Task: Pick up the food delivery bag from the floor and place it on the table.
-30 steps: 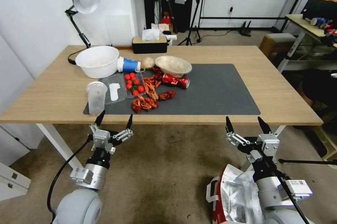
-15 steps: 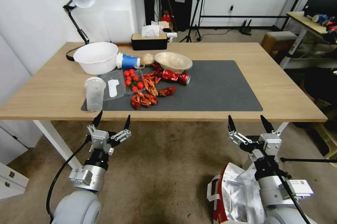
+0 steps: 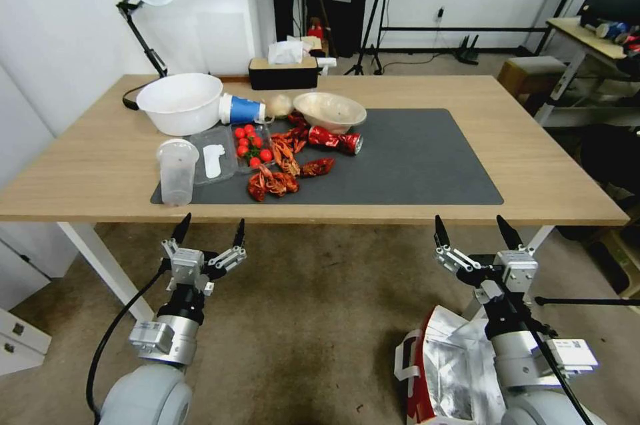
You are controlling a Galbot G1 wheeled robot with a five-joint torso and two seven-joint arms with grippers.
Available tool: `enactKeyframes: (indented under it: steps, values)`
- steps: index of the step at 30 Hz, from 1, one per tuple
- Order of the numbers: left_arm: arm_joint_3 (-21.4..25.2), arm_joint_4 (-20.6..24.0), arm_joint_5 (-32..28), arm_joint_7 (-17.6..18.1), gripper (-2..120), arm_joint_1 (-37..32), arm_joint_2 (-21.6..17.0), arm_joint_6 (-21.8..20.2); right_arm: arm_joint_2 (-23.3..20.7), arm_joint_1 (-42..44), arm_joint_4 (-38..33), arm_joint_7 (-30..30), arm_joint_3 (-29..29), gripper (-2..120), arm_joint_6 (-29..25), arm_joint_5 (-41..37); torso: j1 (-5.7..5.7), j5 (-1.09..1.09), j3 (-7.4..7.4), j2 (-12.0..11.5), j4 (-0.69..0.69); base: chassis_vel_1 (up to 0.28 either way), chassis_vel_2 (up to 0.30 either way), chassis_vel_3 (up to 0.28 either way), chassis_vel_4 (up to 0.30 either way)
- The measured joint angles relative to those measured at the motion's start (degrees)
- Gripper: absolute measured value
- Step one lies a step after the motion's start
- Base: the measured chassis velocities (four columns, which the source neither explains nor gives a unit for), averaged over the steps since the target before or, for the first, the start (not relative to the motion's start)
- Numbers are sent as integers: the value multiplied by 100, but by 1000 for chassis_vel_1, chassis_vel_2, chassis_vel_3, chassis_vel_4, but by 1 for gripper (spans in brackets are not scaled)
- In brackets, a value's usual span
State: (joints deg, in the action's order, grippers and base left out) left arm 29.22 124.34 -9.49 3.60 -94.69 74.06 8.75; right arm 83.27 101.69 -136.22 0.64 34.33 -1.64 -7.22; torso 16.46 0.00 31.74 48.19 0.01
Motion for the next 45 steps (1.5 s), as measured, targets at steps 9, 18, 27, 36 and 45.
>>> enactKeyframes:
  steps: [9, 18, 27, 36, 45]
  values:
    - [-1, 2, 6, 4, 99, -23, 5, -1, 47, 19, 2, -19, 3, 100, -38, -6, -100, 0, -134, -232, 0, 0, 0, 0, 0]
    - [-14, 1, 41, 6, 99, -73, 49, -7, 62, 12, 28, -29, -27, 100, -78, -3, -194, 0, -269, -462, 0, 0, 0, 0, 0]
    - [-12, 16, 39, 3, 99, -54, 48, -8, 55, 20, -18, -30, -2, 100, -68, -6, -279, 0, -392, -671, 0, 0, 0, 0, 0]
    - [-19, 0, 42, 13, 99, -44, 41, -7, 70, 33, -63, 50, -36, 100, 48, -157, -366, 0, -514, -878, 0, 0, 0, 0, 0]
    - [-26, -32, 42, 12, 99, -26, 47, 1, 88, 35, -36, -9, -5, 100, 32, -116, -457, 0, -655, -1111, 0, 0, 0, 0, 0]
